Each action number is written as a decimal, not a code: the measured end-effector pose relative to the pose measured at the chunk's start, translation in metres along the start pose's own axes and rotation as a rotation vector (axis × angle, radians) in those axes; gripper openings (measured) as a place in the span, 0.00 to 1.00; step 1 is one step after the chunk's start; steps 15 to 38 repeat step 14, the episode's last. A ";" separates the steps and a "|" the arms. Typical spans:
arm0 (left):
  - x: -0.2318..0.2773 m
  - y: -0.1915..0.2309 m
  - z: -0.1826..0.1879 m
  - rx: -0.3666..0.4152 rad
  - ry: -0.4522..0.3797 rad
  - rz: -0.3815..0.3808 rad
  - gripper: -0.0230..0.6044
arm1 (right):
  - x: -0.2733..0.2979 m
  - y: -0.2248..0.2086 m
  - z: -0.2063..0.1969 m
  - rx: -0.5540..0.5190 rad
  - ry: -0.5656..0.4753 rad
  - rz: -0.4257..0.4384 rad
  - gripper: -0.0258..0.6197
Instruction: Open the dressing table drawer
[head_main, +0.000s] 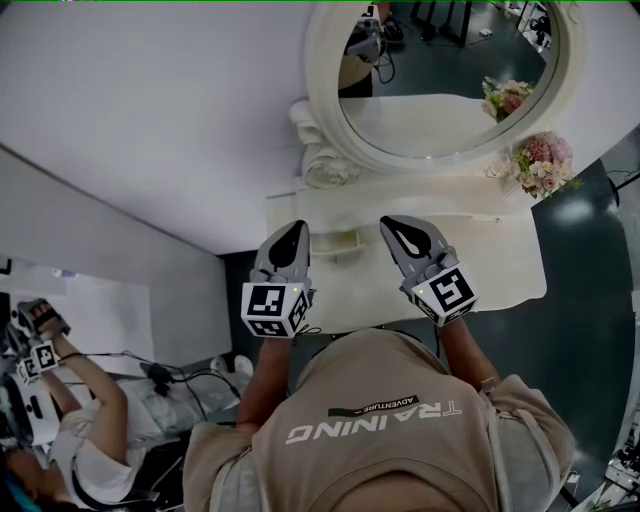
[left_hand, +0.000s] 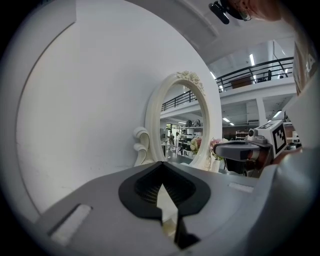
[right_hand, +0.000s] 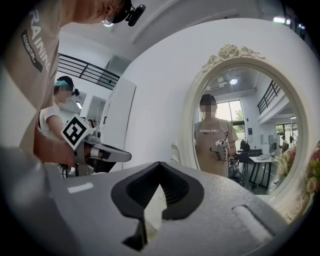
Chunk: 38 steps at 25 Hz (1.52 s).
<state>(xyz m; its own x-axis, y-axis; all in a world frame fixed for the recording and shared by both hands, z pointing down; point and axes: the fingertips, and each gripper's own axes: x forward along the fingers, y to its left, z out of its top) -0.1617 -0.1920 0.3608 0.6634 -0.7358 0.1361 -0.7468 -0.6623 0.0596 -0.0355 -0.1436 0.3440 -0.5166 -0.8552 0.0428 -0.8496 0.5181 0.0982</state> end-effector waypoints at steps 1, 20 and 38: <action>0.000 0.000 0.000 0.000 -0.001 -0.001 0.07 | 0.000 0.000 -0.001 -0.001 0.001 0.000 0.04; 0.007 0.004 0.001 -0.006 -0.005 -0.013 0.07 | 0.006 0.001 -0.005 -0.005 0.007 0.013 0.04; 0.007 0.004 0.001 -0.006 -0.005 -0.013 0.07 | 0.006 0.001 -0.005 -0.005 0.007 0.013 0.04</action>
